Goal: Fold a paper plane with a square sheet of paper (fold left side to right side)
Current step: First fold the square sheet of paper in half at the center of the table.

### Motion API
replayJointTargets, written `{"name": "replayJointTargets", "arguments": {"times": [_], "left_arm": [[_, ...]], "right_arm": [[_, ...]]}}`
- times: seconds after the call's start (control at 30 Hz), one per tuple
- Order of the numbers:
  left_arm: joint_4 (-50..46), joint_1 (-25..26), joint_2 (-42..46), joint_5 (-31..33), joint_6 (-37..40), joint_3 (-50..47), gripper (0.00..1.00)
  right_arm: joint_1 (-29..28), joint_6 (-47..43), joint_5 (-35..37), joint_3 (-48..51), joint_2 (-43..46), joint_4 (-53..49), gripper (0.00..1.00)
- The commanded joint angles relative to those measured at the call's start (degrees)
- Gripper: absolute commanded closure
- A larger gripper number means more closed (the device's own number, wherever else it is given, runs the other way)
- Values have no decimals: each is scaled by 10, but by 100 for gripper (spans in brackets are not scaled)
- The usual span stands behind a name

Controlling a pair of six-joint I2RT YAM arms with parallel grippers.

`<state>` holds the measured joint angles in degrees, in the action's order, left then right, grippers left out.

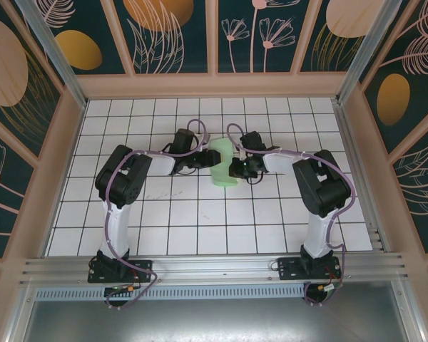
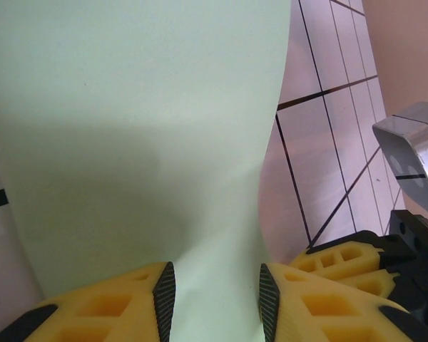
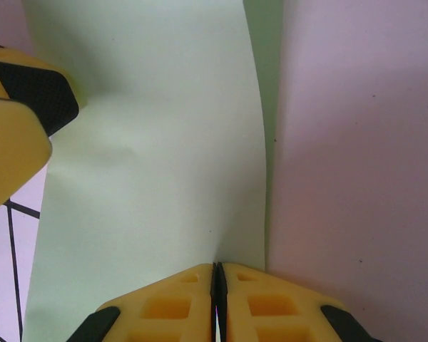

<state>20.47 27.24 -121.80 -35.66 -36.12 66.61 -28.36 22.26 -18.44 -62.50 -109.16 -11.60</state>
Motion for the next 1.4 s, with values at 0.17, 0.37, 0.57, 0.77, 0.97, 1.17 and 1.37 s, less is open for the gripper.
{"name": "replayJointTargets", "arguments": {"times": [0.17,0.37,0.57,0.77,0.97,1.17,1.37], "left_arm": [[-63,-15,-15,77,31,24,60],[-94,-32,-25,102,42,60,59],[-110,-43,-14,100,59,92,59],[-44,-41,67,62,46,23,62],[17,-11,56,-5,17,16,65],[-8,5,0,3,24,64,64],[-63,5,-39,33,55,115,64]], "right_arm": [[-6,-23,45,16,-43,-79,86],[-6,-25,47,18,-42,-82,86],[-6,-22,45,21,-40,-79,87],[-7,-20,45,21,-39,-77,86],[-7,-20,47,21,-39,-79,86],[-7,-20,46,19,-40,-80,86],[-8,-22,51,19,-42,-85,86]]}}
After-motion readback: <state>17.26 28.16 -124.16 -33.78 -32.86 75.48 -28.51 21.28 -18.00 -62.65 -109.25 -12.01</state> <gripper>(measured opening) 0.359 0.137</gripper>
